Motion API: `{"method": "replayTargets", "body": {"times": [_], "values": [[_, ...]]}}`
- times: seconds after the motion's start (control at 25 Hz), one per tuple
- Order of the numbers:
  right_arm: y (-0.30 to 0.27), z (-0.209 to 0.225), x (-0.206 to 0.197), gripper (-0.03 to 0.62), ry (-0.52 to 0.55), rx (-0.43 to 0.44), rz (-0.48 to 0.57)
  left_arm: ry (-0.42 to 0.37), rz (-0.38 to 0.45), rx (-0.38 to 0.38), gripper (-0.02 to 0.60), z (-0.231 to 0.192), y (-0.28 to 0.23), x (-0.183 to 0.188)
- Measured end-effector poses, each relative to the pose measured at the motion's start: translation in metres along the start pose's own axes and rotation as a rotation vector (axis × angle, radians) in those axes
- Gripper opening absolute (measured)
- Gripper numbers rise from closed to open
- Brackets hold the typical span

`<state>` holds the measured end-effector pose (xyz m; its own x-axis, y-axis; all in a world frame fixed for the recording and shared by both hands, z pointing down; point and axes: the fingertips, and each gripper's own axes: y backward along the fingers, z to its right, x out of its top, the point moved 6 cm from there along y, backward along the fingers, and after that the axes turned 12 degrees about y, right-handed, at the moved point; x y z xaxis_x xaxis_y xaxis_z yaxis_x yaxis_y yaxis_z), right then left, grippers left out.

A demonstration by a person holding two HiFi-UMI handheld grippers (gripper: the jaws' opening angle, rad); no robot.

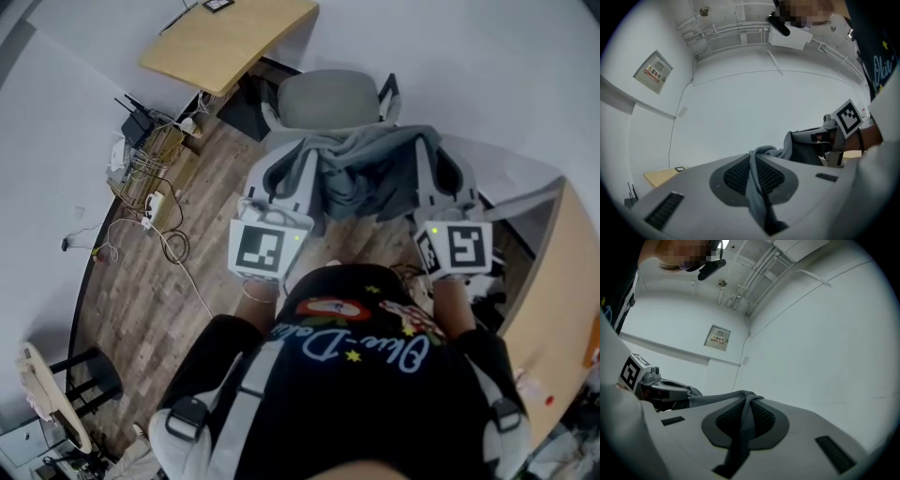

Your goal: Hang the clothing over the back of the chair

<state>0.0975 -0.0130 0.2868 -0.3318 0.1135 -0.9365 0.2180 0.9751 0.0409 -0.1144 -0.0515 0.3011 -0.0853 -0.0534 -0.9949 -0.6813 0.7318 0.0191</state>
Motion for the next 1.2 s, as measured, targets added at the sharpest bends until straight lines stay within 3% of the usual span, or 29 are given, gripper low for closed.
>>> {"method": "replayTargets", "body": {"times": [0.36, 1.2], "values": [[-0.023, 0.019, -0.008, 0.009, -0.002, 0.004, 0.004, -0.001, 0.013, 0.016, 0.023, -0.008, -0.029, 0.004], [-0.151, 0.068, -0.027, 0.009, -0.027, 0.135, 0.057, -0.03, 0.026, 0.197, 0.023, -0.067, -0.114, 0.011]]}}
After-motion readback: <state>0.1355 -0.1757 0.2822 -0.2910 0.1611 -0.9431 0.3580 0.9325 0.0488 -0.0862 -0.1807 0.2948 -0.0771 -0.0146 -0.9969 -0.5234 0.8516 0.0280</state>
